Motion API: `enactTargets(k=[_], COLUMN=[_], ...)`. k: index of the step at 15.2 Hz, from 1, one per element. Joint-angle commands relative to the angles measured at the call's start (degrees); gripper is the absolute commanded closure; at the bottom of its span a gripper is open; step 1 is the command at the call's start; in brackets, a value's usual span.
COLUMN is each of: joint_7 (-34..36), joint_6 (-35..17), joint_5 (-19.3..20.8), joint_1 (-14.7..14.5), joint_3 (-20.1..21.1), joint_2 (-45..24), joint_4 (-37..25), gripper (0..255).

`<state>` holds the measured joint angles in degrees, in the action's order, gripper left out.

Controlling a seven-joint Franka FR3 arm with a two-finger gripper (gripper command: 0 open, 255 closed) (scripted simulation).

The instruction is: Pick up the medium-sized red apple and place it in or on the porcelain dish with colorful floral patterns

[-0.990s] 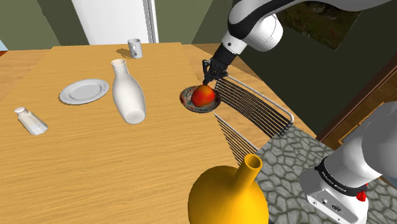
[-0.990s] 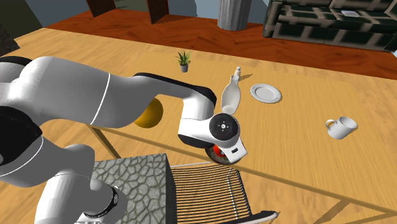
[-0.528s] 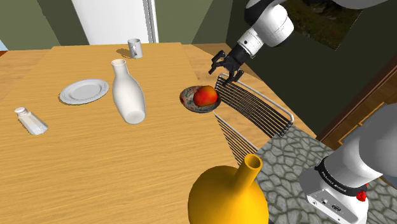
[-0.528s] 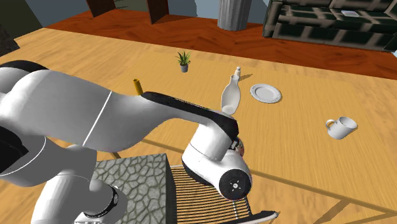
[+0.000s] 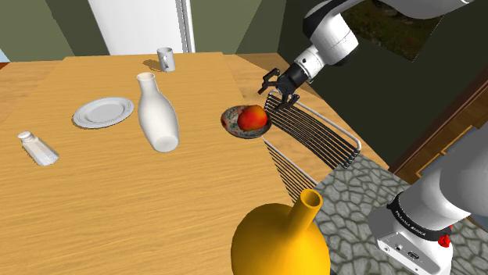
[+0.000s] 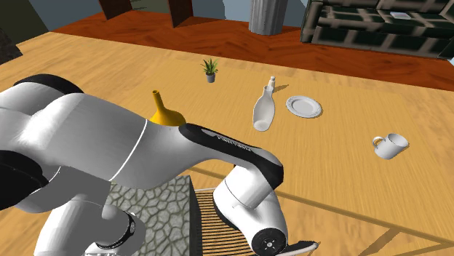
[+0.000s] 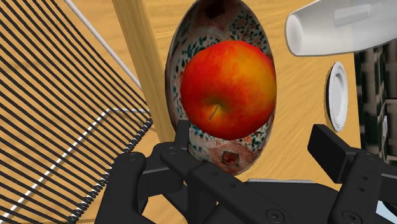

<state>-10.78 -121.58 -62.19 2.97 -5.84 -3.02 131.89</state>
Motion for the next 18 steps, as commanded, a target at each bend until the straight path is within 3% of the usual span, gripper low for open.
enactTargets(k=[1,9,10,18], joint_7=[-0.6,-0.6,-0.6,-0.6], joint_6=[-1.3,-1.3,-1.3,-1.2], joint_5=[-1.4,-1.4,-1.4,-1.4], joint_1=[-0.7,-0.7,-0.7,-0.7], joint_3=[0.7,0.7,0.7,0.7], joint_2=[-1.2,-1.2,-1.2,-1.1], joint_4=[-0.1,-0.1,-0.1,-0.1], gripper=[0,0,255,255])
